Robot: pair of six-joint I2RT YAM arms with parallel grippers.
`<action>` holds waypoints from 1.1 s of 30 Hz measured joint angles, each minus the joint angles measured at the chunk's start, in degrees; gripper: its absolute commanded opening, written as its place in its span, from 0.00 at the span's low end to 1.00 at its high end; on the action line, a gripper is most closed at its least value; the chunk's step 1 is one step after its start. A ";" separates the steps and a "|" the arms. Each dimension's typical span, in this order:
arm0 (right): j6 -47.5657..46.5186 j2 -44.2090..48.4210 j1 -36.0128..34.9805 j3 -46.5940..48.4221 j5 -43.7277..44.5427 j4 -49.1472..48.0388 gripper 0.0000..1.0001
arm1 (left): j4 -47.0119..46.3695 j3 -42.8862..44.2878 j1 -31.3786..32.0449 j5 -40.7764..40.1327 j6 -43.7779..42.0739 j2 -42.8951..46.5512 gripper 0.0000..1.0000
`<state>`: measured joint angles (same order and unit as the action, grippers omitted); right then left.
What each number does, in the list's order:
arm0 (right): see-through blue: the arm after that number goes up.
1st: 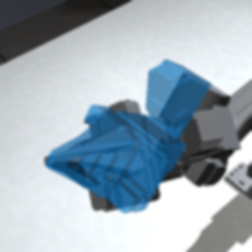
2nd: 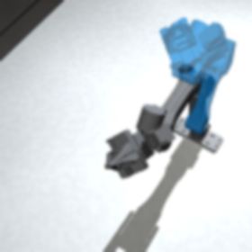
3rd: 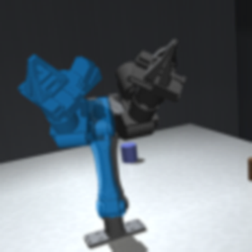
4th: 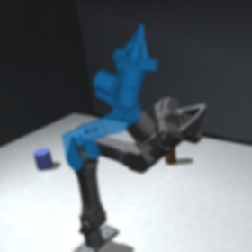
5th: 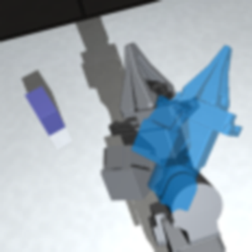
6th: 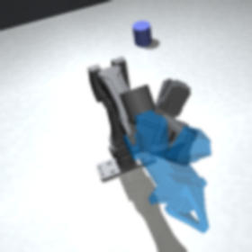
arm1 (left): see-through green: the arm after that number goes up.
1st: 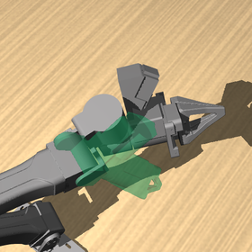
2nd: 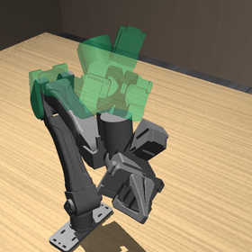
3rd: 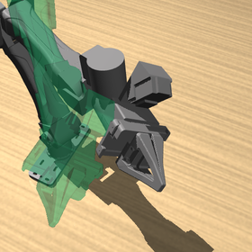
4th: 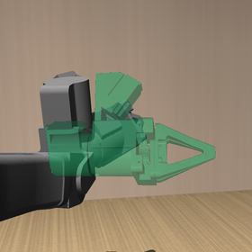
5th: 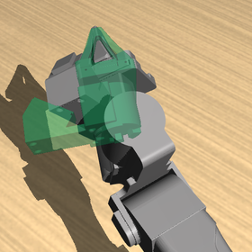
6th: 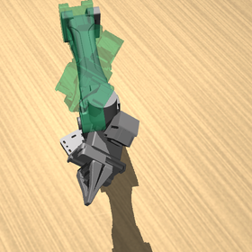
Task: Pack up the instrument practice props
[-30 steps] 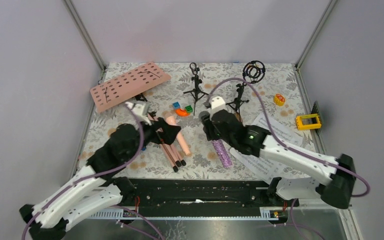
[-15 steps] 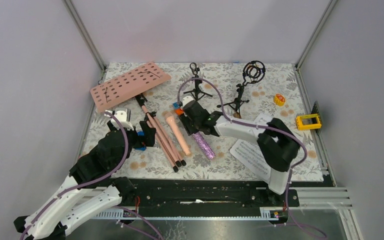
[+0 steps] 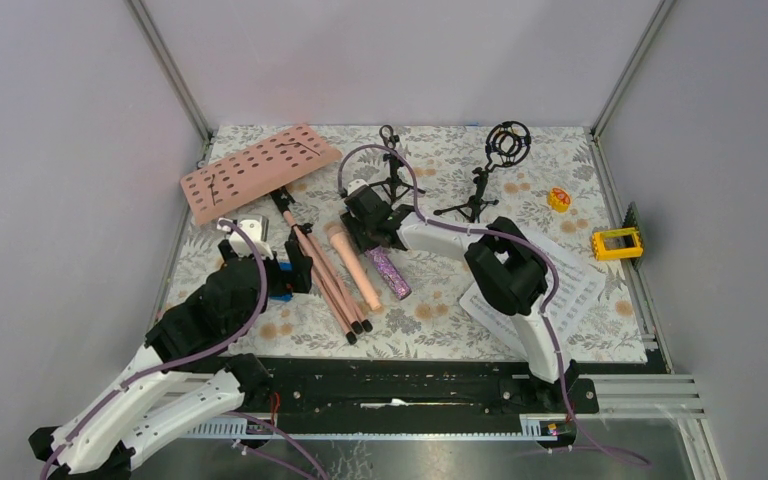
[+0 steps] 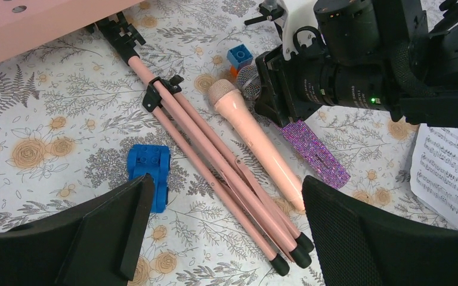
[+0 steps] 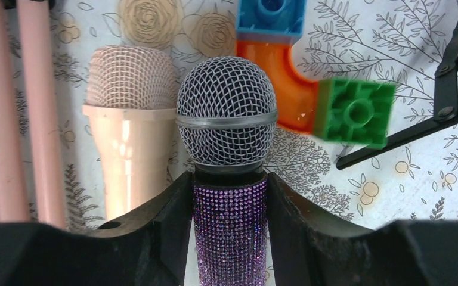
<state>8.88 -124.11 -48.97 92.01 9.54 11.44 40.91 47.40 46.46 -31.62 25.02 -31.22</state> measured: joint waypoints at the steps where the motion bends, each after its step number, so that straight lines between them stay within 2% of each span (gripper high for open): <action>1: 0.22 -0.42 0.15 0.11 0.02 0.11 0.51 | 0.00 0.00 0.00 0.00 0.00 -0.11 0.99; 6: 0.87 -0.83 0.72 0.37 0.00 1.29 0.66 | 0.02 0.00 0.00 0.02 -0.13 -1.14 0.99; 10: 1.18 -0.59 0.83 0.37 0.02 1.88 0.82 | 0.02 0.00 0.00 0.07 -0.11 -2.03 0.99; 14: 1.20 2.67 0.83 -0.44 0.02 3.30 0.87 | 0.02 0.02 0.00 0.07 0.15 -2.34 0.99; 17: 1.66 8.61 0.83 -1.95 0.07 3.98 0.89 | -0.02 0.17 0.00 -0.17 0.70 -2.19 0.99; 20: 2.95 18.12 0.83 -6.27 0.26 3.89 0.93 | -0.07 0.17 0.00 -0.59 1.25 -1.73 0.99; 24: 4.55 34.27 0.83 -16.79 1.22 3.17 0.99 | -0.59 0.17 0.00 -1.73 2.75 -1.18 0.99; 28: 4.94 50.95 0.90 -30.36 1.44 3.52 1.00 | -1.64 -0.46 0.00 -3.06 4.00 -1.07 0.99; 33: 5.01 66.64 0.92 -40.54 2.01 7.23 1.00 | -1.99 -3.23 0.00 -4.46 4.46 -0.35 0.99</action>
<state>13.89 -57.47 -48.05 51.46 11.55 18.68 38.92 44.16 46.46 -36.07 29.47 -31.57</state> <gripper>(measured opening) 0.993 0.988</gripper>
